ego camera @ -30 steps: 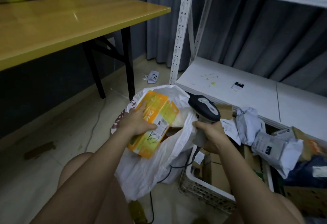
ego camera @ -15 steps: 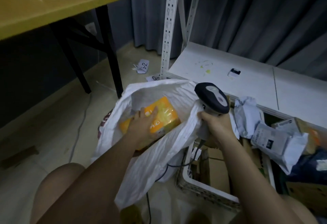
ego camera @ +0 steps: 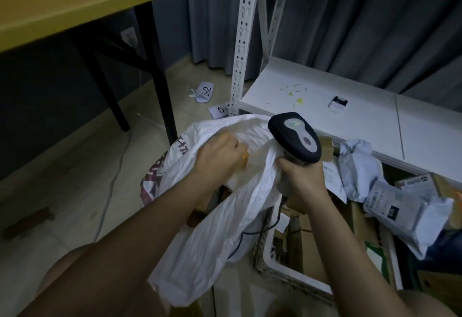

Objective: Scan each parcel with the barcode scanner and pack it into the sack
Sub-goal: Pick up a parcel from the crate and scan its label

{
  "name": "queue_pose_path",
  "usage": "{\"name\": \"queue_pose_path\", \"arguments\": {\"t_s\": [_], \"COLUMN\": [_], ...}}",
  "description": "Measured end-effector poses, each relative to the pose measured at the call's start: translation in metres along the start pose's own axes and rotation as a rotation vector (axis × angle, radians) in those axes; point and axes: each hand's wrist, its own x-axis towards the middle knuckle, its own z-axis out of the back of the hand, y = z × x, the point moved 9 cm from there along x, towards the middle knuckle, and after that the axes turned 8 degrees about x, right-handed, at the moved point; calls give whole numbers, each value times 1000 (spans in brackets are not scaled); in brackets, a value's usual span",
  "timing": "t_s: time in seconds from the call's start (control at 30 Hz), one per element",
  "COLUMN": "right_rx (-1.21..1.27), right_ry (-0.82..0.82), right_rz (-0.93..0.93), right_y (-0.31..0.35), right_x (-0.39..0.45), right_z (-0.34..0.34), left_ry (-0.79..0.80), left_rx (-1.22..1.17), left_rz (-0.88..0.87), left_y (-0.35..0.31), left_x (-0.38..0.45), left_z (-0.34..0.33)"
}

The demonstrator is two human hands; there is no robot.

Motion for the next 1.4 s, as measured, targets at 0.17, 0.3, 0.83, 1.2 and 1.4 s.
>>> {"name": "queue_pose_path", "arguments": {"t_s": [0.17, 0.3, 0.83, 1.2, 1.4], "right_rx": [28, 71, 84, -105, 113], "right_ry": [-32, -98, -233, -256, -428], "right_rz": [-62, -41, 187, -56, 159], "right_y": [-6, 5, 138, 50, 113], "right_x": [-3, -2, 51, 9, -1], "right_z": [-9, -13, -11, 8, 42], "left_ry": [383, 482, -483, 135, -242], "left_rx": [-137, -210, -969, -703, -664], "left_rz": [412, 492, 1131, 996, 1061], "left_y": [75, 87, 230, 206, 235], "left_x": [6, -8, -16, -64, -80], "left_z": [-40, -62, 66, 1, 66]}}
